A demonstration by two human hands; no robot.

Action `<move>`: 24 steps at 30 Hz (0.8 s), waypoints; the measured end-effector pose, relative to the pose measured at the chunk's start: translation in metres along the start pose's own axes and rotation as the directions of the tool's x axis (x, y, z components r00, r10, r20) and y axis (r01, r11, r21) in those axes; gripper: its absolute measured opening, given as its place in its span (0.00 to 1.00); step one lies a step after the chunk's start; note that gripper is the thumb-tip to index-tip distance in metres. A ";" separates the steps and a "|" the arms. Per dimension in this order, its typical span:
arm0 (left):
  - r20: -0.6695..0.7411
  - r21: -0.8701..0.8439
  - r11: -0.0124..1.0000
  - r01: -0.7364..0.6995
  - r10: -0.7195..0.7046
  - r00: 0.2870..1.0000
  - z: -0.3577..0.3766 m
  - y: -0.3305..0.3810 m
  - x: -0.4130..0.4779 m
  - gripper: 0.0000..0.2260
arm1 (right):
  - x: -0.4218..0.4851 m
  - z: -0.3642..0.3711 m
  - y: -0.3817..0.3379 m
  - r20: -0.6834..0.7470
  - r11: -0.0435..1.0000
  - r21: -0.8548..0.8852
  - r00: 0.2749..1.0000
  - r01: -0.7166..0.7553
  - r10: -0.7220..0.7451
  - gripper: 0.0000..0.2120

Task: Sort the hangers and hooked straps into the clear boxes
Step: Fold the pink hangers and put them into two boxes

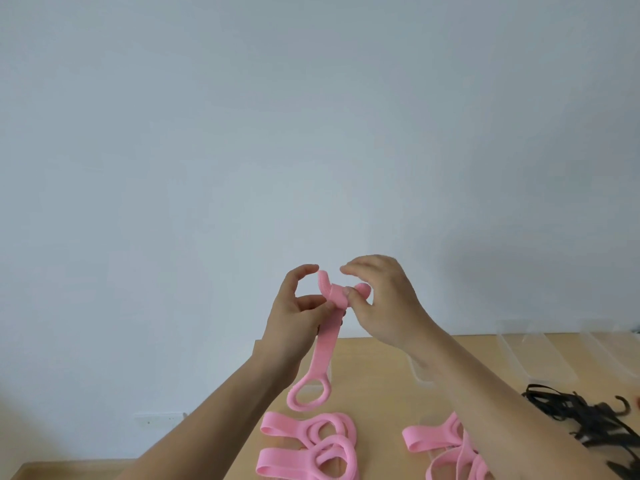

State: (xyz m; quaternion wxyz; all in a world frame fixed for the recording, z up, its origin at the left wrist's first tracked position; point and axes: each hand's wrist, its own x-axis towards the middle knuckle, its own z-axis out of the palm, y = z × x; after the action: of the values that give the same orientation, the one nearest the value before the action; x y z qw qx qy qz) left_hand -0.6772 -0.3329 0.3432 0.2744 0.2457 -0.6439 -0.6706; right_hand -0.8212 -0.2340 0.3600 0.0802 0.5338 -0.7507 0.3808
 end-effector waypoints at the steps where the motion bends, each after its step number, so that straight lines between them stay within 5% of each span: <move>1: -0.008 0.000 1.000 -0.002 0.002 1.000 0.000 -0.001 0.000 0.26 | 0.001 -0.001 0.001 0.085 1.000 -0.008 0.996 -0.024 0.025 0.12; 4: -0.036 -0.020 1.000 0.006 -0.007 0.999 -0.001 -0.003 0.000 0.28 | 0.001 -0.004 -0.003 0.224 0.996 0.087 0.975 -0.023 0.003 0.07; 9: -0.070 0.024 0.998 0.052 -0.050 0.996 0.000 -0.007 -0.001 0.28 | -0.003 -0.007 -0.004 0.161 0.987 0.145 0.986 -0.070 0.046 0.05; 16: -0.087 0.069 0.991 0.115 -0.109 0.990 0.005 -0.005 -0.007 0.08 | -0.007 -0.011 -0.006 0.119 0.963 0.229 0.986 -0.144 0.119 0.07; 24: 0.115 0.008 0.999 0.052 -0.052 0.992 0.002 0.000 -0.011 0.10 | -0.016 -0.006 -0.009 -0.005 0.980 0.189 0.998 -0.058 0.060 0.07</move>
State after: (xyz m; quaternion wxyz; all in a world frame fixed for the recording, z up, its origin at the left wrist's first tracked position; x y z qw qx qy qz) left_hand -0.6710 -0.3241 0.3427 0.2188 0.2240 -0.6538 -0.6889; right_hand -0.8083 -0.2192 0.3605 0.0217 0.5146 -0.7262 0.4555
